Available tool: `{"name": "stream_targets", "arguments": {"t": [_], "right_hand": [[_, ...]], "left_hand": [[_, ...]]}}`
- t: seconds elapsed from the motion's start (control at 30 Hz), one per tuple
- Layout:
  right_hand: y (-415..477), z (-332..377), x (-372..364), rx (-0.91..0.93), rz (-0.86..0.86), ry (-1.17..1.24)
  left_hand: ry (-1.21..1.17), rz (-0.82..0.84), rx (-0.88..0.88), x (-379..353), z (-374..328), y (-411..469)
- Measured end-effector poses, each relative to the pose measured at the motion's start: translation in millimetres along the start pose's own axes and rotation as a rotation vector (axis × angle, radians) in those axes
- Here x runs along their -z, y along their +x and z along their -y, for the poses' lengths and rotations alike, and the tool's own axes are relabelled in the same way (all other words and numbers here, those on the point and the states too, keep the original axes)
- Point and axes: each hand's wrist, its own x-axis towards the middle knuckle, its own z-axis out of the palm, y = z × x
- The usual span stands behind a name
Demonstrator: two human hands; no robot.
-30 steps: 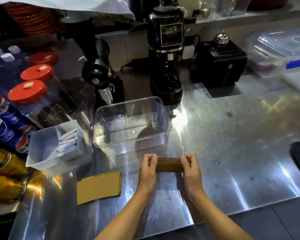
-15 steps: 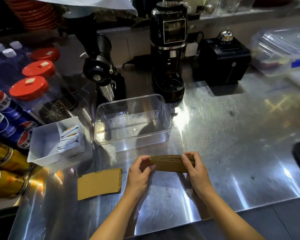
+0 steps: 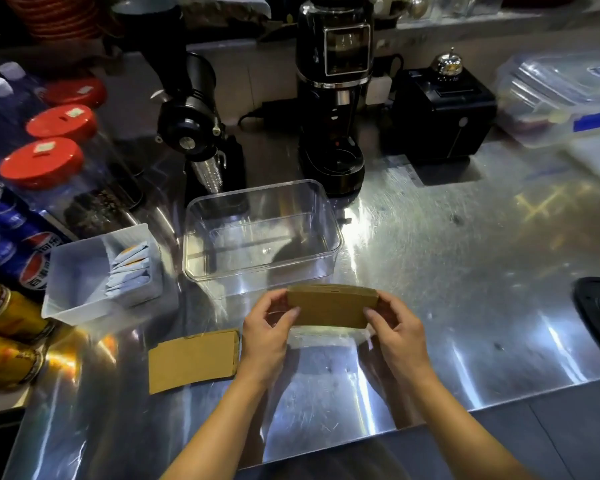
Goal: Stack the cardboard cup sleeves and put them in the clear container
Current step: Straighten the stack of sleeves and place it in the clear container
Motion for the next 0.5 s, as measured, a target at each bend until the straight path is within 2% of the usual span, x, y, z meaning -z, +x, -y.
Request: {"name": "stream_targets", "arguments": {"t": [0.2,0.33,0.5], "right_hand": [[17,32,-37,0.007,0.146,0.061],[15,49,-79,-0.041,0.322,0.184],[6,59,-125,-0.184,0.485,0.21]], "left_hand": [[-0.02,-0.104,-0.022,49,-27,11],[-0.092,-0.192,0.115,94,-28,10],[-0.165,-0.268,0.305,143,-22,-5]]}}
